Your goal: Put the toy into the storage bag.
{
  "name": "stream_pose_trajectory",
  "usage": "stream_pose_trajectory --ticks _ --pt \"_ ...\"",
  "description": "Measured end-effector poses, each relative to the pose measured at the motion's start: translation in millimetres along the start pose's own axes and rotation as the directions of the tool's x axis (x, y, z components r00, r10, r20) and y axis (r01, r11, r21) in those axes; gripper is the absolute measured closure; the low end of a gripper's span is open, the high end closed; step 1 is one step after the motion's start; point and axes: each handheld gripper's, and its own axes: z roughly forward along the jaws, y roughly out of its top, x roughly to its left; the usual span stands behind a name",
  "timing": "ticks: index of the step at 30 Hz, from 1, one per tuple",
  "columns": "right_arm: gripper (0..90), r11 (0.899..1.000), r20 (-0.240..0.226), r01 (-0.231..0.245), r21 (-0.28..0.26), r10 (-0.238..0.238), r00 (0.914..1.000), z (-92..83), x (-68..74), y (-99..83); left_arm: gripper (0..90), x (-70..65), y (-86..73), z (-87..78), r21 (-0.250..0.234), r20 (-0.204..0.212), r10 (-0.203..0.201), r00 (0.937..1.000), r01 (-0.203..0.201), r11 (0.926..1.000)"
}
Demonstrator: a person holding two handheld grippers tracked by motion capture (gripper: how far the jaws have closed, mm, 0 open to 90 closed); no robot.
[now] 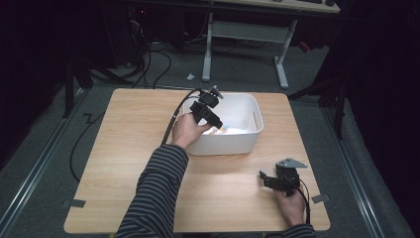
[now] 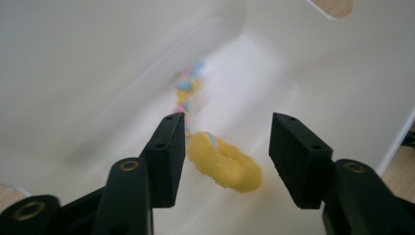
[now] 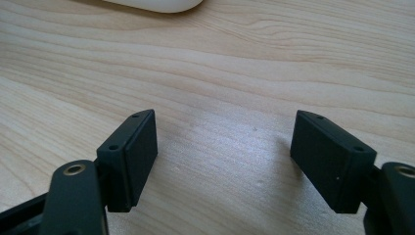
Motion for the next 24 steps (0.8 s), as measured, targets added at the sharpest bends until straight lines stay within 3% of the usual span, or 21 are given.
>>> stream_pose_trajectory --ticks 4,12,20,24 --pt "25.7 1.000 -0.001 0.000 0.002 0.000 1.0000 -0.3 0.1 -0.1 42.3 -8.3 -2.4 -12.0 -0.033 -0.038 0.033 0.9987 -0.034 0.9989" --pt "25.7 1.000 0.000 -0.002 0.002 0.002 1.0000 -0.5 0.5 -0.2 39.5 -4.0 -19.0 -45.5 -0.131 -0.056 -0.001 0.9985 -0.006 0.9914" --pt "25.7 1.000 0.001 -0.002 0.002 0.002 1.0000 -0.5 0.5 -0.3 39.7 4.8 -40.2 -66.1 -0.196 -0.067 -0.026 0.9974 0.013 0.9806" --pt "25.7 1.000 0.002 -0.003 0.001 0.003 1.0000 -0.4 0.6 -0.4 40.4 6.8 -48.0 -75.2 -0.202 -0.080 -0.026 0.9964 0.010 0.9793"
